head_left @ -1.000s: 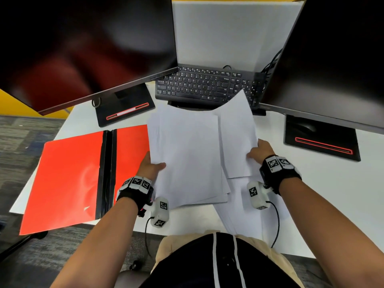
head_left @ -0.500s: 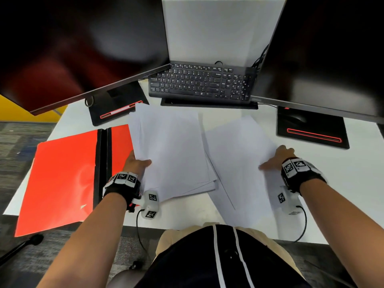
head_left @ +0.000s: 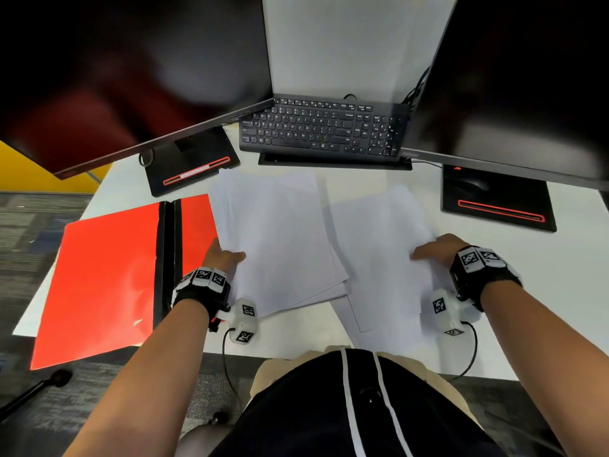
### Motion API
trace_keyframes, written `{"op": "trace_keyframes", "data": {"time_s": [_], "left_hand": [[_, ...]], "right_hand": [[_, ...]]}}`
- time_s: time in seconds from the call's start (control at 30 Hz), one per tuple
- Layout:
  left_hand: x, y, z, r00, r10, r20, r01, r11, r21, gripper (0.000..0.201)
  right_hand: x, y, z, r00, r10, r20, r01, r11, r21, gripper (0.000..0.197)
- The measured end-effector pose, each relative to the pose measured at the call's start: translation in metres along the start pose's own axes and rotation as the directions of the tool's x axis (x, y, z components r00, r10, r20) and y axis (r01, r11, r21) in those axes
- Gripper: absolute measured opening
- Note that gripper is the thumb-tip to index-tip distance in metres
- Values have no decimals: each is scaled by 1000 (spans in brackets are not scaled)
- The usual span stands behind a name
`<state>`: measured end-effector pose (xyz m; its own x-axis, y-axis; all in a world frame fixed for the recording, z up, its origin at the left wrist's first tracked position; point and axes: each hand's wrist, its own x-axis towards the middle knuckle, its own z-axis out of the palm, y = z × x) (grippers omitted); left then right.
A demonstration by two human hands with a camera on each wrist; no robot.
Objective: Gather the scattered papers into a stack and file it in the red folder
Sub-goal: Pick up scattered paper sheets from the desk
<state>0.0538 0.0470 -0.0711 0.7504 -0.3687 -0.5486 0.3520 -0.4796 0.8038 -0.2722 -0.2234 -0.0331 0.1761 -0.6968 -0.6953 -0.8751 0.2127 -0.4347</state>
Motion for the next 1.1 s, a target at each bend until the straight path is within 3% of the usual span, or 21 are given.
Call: {"op": "trace_keyframes", "data": {"time_s": [0.1, 0.2, 0.4, 0.5, 0.57, 0.63, 0.73, 0.8, 0.87, 0.93, 1.0, 1.1], "left_hand": [[4, -3, -1, 1000, 8, -8, -7, 999, 48, 64], [8, -7, -1, 1000, 5, -14, -4, 998, 60, 64], [13, -12, -3, 1000, -2, 1, 1, 995, 104, 65], [0, -4, 5, 1000, -15, -12, 16, 993, 117, 61], [-3, 0, 12, 1000, 2, -2, -2, 992, 123, 59], [-3, 1, 19, 1000, 21, 15, -23, 986, 162, 65], [-3, 0, 29, 997, -4, 76, -7, 990, 143, 66], [-11, 4, 37, 996, 10, 90, -28, 980, 196, 62], [-16, 8, 43, 987, 33, 158, -73, 964, 256, 62], [-22, 15, 48, 977, 33, 213, -85, 967, 239, 64], [-27, 24, 53, 979, -53, 195, 17, 983, 185, 75], [-25, 34, 55, 960, -173, 220, 188, 981, -46, 71]], "right_hand": [[-3, -5, 4, 999, -22, 45, 23, 1000, -6, 65], [-7, -8, 8, 997, -52, 59, 55, 997, -51, 61], [-23, -29, -9, 960, -260, -102, 229, 942, -245, 38], [-53, -61, -24, 859, -449, -246, 263, 800, -540, 29], [-78, -85, -33, 747, -585, -316, 240, 681, -692, 27], [-102, -108, -43, 635, -678, -369, 221, 618, -755, 26], [-131, -134, -62, 489, -734, -472, 293, 647, -703, 25], [-138, -146, -75, 448, -703, -553, 427, 711, -559, 26], [-128, -152, -79, 506, -638, -580, 571, 752, -329, 26], [-104, -150, -68, 618, -565, -547, 638, 767, -71, 33], [-72, -138, -42, 745, -462, -481, 587, 797, 141, 40], [-37, -104, 14, 912, -307, -273, 390, 854, 343, 31]]}}
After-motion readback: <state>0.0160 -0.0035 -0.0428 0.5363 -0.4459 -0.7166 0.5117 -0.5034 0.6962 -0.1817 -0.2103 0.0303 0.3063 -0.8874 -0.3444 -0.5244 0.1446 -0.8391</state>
